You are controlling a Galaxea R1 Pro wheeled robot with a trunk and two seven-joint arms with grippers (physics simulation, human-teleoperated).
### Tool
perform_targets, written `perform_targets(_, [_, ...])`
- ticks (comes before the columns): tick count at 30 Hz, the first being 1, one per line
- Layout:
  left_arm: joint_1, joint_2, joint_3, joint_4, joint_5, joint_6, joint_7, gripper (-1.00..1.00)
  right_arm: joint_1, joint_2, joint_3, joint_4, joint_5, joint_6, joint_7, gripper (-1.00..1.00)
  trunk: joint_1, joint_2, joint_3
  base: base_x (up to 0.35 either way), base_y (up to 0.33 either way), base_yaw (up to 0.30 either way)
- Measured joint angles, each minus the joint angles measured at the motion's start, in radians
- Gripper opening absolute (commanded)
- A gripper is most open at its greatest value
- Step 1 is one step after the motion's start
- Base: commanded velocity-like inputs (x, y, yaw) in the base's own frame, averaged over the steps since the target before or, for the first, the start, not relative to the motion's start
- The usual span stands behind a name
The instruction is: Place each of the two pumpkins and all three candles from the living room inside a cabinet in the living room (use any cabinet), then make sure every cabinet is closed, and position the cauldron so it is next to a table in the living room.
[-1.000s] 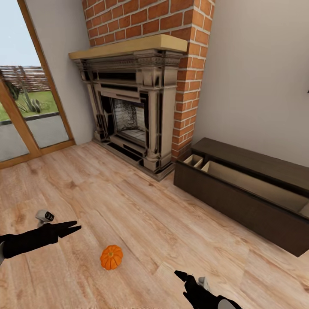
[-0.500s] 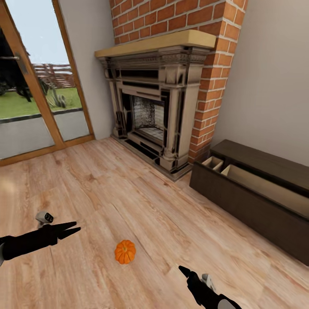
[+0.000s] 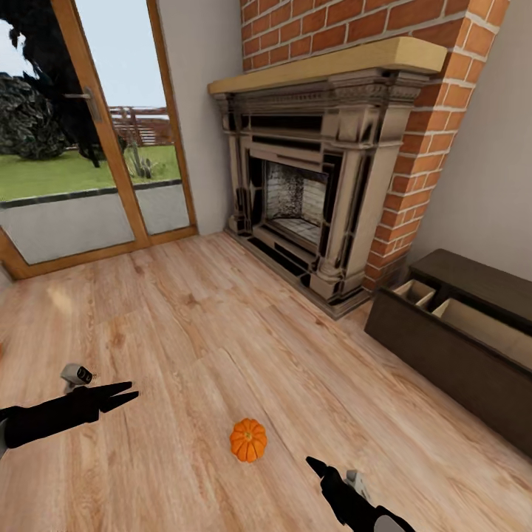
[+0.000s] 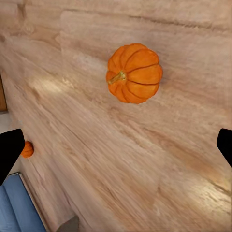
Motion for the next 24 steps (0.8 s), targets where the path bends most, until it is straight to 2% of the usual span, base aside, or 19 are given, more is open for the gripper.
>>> perform_targets(4, [0.0, 0.0, -0.001, 0.001, 0.0, 0.0, 0.001, 1.0, 0.0, -0.003, 0.003, -0.002, 0.012, -0.043, 0.005, 1.0, 0.0, 0.0, -0.002, 0.231, 0.076, 0.064])
perform_targets(5, [0.0, 0.0, -0.001, 0.002, 0.0, 0.0, 0.001, 1.0, 0.0, -0.003, 0.004, -0.006, 0.045, -0.096, 0.008, 1.0, 0.0, 0.0, -0.003, 0.177, 0.008, 0.006])
perform_targets(8, [0.0, 0.0, -0.001, 0.002, -0.001, 0.0, 0.001, 1.0, 0.0, -0.002, 0.003, -0.007, 0.068, -0.108, 0.01, 1.0, 0.0, 0.0, -0.003, 0.068, 0.003, 0.002])
perform_targets(15, [0.0, 0.0, -0.001, 0.002, -0.002, 0.0, 0.001, 1.0, 0.0, -0.002, 0.003, -0.005, 0.073, -0.112, 0.01, 1.0, 0.0, 0.0, -0.003, 0.016, 0.016, 0.0])
perform_targets(24, [0.0, 0.0, -0.001, 0.002, -0.003, 0.0, 0.001, 1.0, 0.0, -0.002, 0.003, -0.005, 0.074, -0.115, 0.011, 1.0, 0.0, 0.0, -0.003, 0.136, 0.182, 0.0])
